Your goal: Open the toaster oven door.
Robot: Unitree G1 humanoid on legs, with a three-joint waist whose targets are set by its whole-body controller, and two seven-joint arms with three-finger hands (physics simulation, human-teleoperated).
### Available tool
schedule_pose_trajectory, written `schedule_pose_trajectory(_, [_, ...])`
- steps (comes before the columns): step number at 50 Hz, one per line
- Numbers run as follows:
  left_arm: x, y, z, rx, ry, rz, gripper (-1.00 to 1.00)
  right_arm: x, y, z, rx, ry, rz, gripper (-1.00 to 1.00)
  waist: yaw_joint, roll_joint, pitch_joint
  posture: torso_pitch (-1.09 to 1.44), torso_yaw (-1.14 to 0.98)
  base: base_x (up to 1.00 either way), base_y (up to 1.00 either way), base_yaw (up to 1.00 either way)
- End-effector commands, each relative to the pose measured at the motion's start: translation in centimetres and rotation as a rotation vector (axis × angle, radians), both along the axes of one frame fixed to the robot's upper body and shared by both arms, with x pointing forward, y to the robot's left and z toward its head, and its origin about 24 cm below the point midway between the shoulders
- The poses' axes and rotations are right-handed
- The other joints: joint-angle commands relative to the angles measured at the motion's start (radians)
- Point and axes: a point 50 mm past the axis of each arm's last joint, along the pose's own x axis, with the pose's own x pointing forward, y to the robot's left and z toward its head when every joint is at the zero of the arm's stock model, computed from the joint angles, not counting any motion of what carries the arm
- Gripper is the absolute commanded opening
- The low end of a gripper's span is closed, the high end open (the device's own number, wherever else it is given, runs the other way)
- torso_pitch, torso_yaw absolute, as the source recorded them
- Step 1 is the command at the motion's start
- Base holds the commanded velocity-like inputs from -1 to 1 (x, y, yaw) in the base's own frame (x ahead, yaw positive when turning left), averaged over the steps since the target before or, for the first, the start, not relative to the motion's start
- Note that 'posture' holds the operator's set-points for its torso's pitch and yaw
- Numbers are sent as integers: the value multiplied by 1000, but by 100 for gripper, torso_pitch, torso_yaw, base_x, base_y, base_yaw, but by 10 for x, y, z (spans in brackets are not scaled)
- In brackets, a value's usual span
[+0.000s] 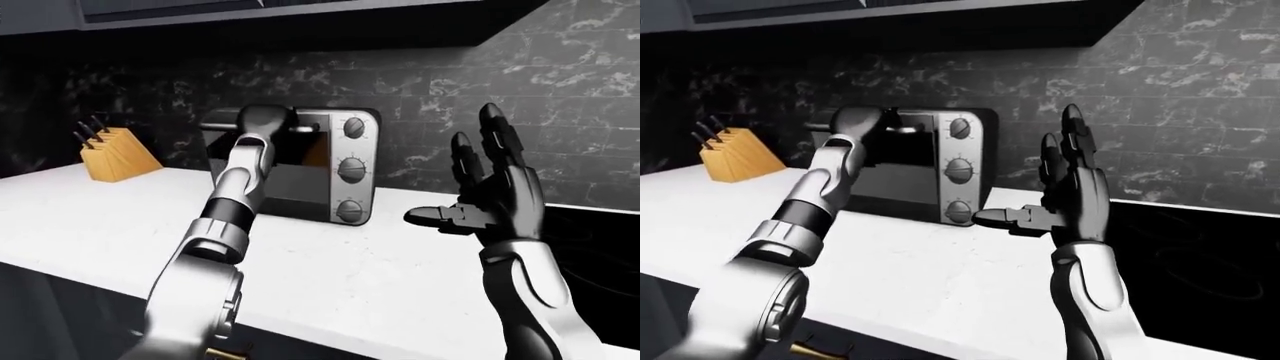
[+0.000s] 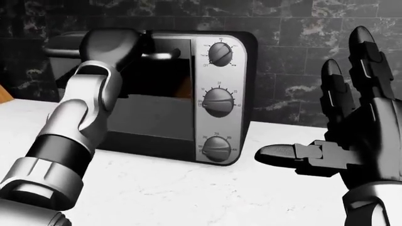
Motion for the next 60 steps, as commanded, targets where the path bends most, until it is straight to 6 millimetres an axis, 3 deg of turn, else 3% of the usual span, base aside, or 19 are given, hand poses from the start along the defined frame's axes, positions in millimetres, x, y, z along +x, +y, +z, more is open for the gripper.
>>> schedule_pose_trajectory(1, [0, -4, 4, -16, 36, -16, 15, -1, 2, 12, -4, -66, 8, 100, -1, -3, 13, -63, 0, 0, 0, 0])
schedule_pose_trajectory(9, [-9, 0, 4, -68, 53, -5, 12, -2, 1, 13, -4, -67, 7, 100, 3, -2, 14, -63, 0, 0, 0, 0])
schedule_pose_trajectory(17, [-21, 2, -19, -56, 101, 0, 6, -2, 1, 13, -4, -66, 7, 100, 4, 2, 9, -63, 0, 0, 0, 0])
schedule_pose_trajectory(25, [-38, 8, -29, -59, 106, 15, 5, -2, 0, 11, -1, -64, 5, 100, 6, 6, 7, -63, 0, 0, 0, 0])
schedule_pose_trajectory(34, [-65, 26, -26, -75, 99, 47, 6, -2, 1, 10, -1, -65, 5, 100, 6, 12, 13, -63, 0, 0, 0, 0])
schedule_pose_trajectory(42, [-77, 35, -23, -91, 89, 66, 6, -2, 1, 10, -1, -65, 5, 100, 11, 10, 19, -63, 0, 0, 0, 0])
schedule_pose_trajectory(60, [-139, 47, -6, -78, 93, 73, 20, -1, 1, 10, -1, -64, 5, 100, 3, 11, 20, -63, 0, 0, 0, 0])
